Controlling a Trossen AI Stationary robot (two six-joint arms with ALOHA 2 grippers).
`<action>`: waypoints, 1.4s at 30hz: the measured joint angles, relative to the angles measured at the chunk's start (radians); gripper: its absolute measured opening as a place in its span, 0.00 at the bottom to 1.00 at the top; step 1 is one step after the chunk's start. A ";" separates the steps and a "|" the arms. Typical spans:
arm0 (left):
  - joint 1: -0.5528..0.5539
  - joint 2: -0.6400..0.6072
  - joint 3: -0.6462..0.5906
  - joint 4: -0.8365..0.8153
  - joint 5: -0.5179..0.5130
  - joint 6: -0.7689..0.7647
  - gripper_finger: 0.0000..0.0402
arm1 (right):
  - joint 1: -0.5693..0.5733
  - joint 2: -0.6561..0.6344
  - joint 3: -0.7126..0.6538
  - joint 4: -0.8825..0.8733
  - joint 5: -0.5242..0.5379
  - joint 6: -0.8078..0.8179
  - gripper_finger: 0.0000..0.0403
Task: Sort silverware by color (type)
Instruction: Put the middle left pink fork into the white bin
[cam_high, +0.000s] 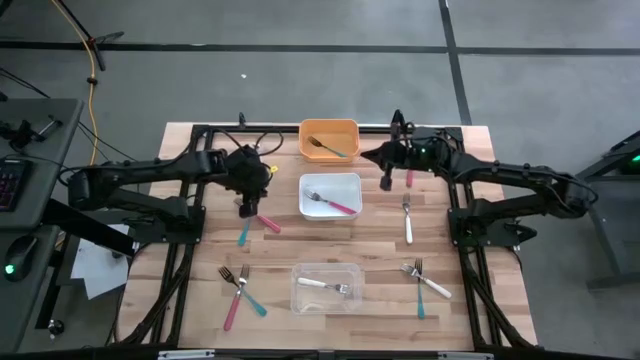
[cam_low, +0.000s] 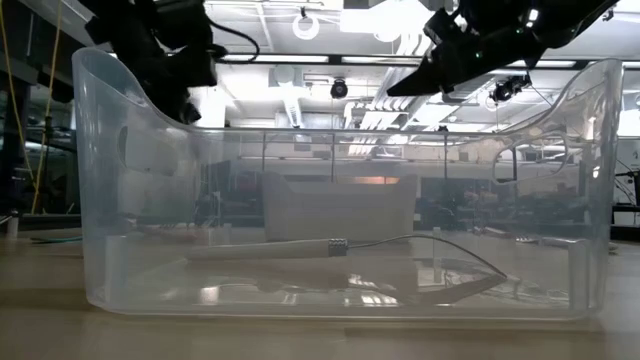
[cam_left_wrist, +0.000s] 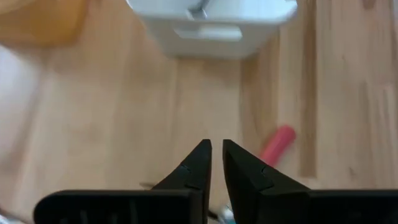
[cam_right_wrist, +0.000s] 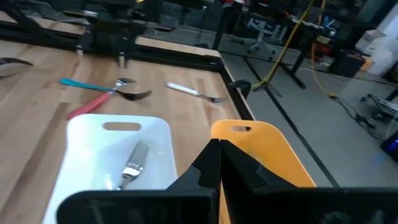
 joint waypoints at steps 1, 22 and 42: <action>0.000 0.005 0.000 -0.016 0.017 -0.001 0.11 | -0.009 0.000 0.000 0.000 0.000 -0.001 0.00; -0.005 0.200 0.000 -0.091 0.050 0.100 0.36 | -0.123 0.000 0.000 0.022 -0.016 -0.087 0.00; -0.113 0.369 0.000 -0.059 -0.103 0.211 0.35 | -0.134 0.001 0.000 0.044 -0.059 -0.108 0.00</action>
